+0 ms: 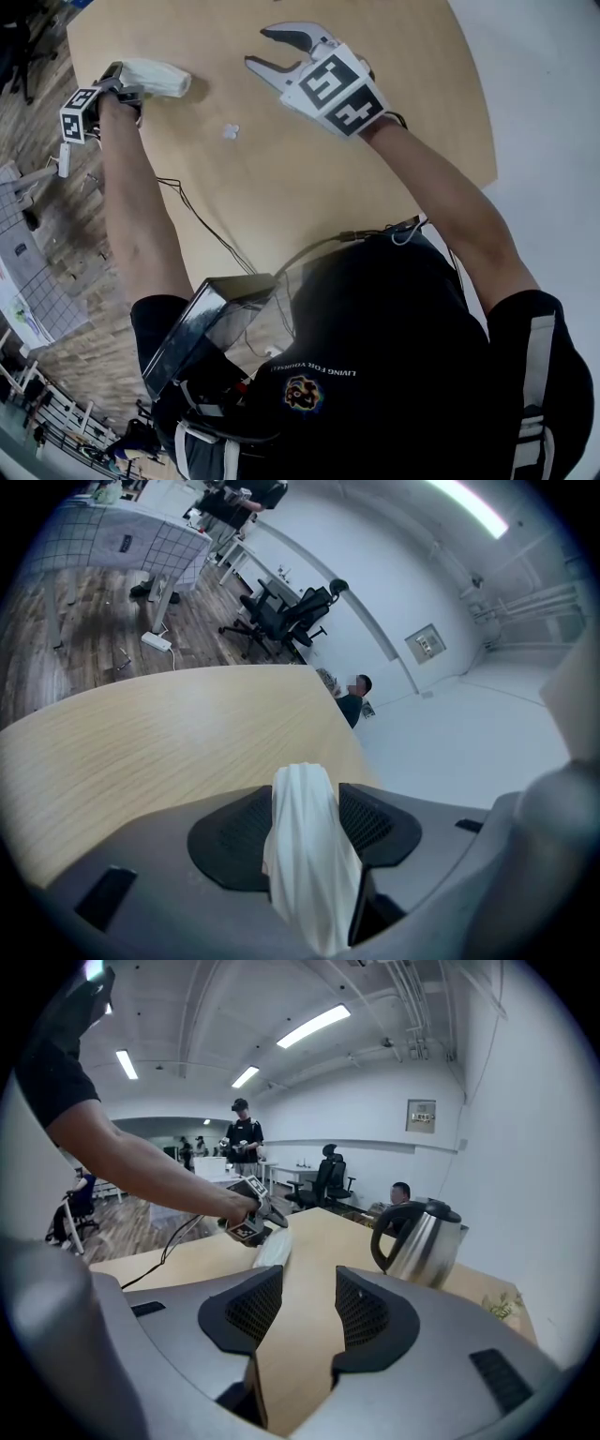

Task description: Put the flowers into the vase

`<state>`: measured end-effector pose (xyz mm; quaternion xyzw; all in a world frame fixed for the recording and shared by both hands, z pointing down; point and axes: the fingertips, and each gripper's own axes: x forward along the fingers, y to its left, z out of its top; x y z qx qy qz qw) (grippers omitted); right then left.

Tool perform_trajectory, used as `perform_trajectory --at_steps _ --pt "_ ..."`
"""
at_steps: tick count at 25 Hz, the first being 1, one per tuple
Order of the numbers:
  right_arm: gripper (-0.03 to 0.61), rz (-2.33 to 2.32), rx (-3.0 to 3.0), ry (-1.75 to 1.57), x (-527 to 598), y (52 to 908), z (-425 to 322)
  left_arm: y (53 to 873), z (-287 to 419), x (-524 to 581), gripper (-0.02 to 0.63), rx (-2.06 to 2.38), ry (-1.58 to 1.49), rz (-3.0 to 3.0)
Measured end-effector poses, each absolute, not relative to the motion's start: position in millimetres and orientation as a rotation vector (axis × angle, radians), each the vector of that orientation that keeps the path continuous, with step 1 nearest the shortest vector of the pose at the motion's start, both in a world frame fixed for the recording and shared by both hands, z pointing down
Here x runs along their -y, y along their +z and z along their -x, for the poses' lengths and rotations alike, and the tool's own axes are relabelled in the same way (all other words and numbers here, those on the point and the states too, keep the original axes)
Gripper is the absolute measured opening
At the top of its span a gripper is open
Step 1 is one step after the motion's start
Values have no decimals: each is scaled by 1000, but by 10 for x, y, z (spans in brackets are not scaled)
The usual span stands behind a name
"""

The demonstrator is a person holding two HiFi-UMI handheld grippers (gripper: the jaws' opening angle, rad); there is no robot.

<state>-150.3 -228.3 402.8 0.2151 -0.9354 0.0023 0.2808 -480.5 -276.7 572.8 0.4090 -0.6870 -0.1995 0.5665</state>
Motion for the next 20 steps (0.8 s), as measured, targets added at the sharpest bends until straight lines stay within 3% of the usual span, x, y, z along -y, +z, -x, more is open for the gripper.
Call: perform_trajectory --at_steps 20 --pt "163 -505 2496 -49 2312 4036 1856 5548 4757 2767 207 1609 -455 -1039"
